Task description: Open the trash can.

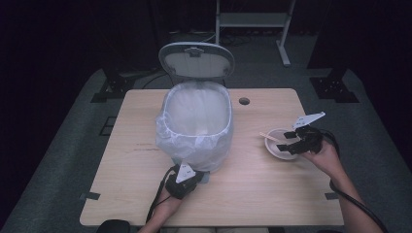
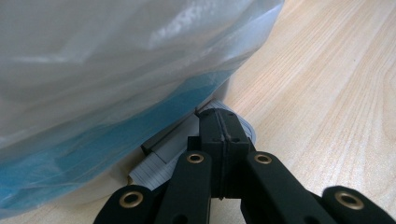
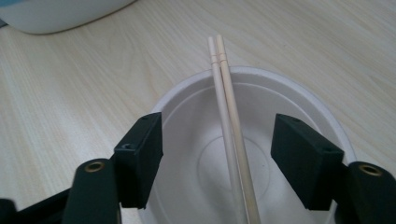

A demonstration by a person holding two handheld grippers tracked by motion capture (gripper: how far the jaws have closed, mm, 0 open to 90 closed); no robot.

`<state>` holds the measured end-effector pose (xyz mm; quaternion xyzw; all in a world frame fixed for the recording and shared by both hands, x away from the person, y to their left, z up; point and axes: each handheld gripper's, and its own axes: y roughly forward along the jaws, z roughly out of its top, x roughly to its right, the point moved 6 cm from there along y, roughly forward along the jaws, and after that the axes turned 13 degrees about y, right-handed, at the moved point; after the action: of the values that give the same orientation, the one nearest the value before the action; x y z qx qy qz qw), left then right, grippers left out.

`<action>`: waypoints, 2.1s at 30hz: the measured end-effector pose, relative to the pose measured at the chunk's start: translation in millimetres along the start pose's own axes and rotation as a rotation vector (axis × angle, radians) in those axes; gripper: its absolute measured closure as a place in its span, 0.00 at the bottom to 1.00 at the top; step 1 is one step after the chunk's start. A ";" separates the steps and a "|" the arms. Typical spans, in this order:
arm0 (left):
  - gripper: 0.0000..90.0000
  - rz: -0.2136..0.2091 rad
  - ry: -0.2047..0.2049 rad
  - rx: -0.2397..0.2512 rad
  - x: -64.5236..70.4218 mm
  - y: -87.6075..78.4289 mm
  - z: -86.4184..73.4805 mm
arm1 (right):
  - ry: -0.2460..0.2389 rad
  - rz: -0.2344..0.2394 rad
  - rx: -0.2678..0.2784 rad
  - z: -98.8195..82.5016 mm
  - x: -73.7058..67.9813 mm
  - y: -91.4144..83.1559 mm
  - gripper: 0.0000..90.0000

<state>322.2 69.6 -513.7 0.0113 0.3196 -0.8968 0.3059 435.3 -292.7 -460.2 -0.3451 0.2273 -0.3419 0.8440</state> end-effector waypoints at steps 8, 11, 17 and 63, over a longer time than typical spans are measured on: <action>1.00 0.000 0.001 0.000 -0.2 -0.1 -0.1 | -0.033 -0.005 -0.062 2.5 5.7 12.6 0.53; 1.00 -0.003 -0.001 0.000 -0.3 -0.1 -0.1 | -0.038 -0.013 -0.080 1.1 6.2 16.6 0.56; 1.00 -0.007 -0.002 0.001 -0.4 -0.1 -0.1 | -0.051 -0.030 -0.115 -3.0 9.0 24.2 0.71; 1.00 -0.010 -0.004 0.004 -0.9 0.1 0.3 | -0.179 0.155 -0.033 76.5 -67.1 -89.2 0.87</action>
<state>323.1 69.8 -513.3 0.0086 0.3173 -0.8989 0.3020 400.8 -257.9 -334.1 -0.3695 0.1829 -0.2396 0.8790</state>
